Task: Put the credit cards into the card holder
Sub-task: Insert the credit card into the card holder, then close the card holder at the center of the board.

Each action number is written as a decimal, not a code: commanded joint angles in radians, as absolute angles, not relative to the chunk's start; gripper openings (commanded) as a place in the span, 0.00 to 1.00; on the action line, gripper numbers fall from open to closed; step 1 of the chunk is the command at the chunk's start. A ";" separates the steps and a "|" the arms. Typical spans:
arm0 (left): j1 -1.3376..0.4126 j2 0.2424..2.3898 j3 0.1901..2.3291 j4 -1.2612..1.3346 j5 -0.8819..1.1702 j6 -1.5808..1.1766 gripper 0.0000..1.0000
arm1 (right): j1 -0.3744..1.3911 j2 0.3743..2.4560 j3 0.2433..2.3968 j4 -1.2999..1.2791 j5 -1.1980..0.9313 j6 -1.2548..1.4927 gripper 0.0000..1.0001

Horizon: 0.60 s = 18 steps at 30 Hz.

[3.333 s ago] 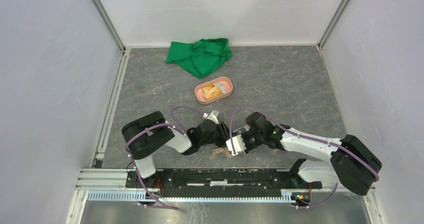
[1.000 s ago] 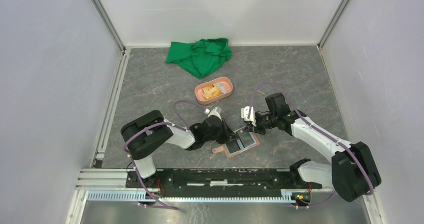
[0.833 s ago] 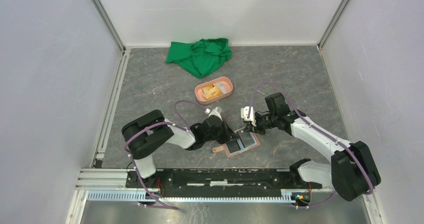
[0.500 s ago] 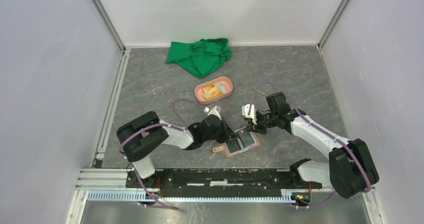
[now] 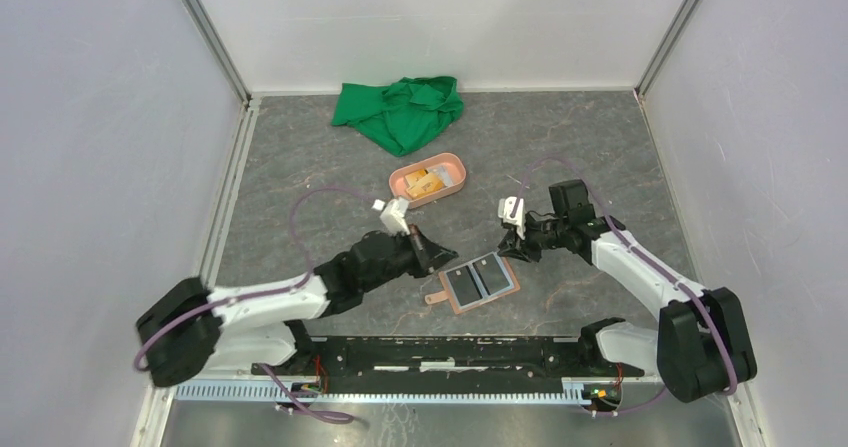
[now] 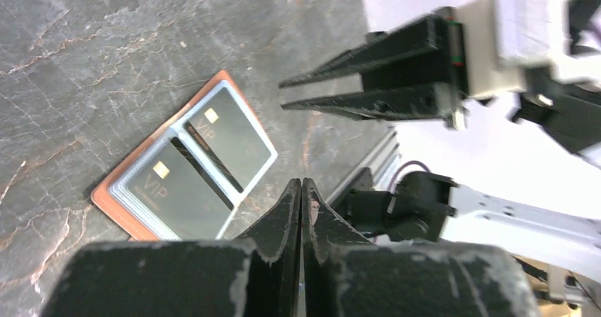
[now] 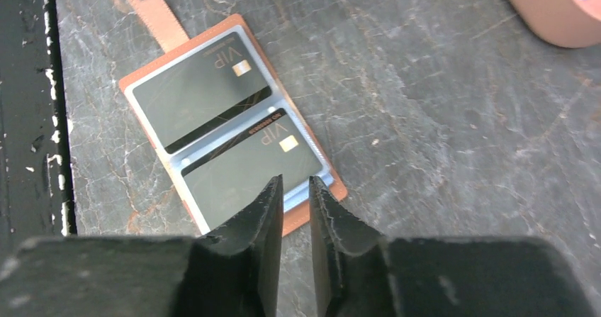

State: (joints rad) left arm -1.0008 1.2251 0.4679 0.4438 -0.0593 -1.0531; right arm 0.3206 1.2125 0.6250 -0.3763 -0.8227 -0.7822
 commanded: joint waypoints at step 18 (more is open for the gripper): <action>-0.996 0.386 0.131 0.065 -0.293 -1.002 1.00 | 0.082 1.248 0.661 -0.445 -1.004 -0.802 0.61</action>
State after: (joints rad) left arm -0.9981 0.3843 0.0719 0.2077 -0.3046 -0.9524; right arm 0.0940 1.2324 0.6254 -0.4267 -0.9901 -0.7757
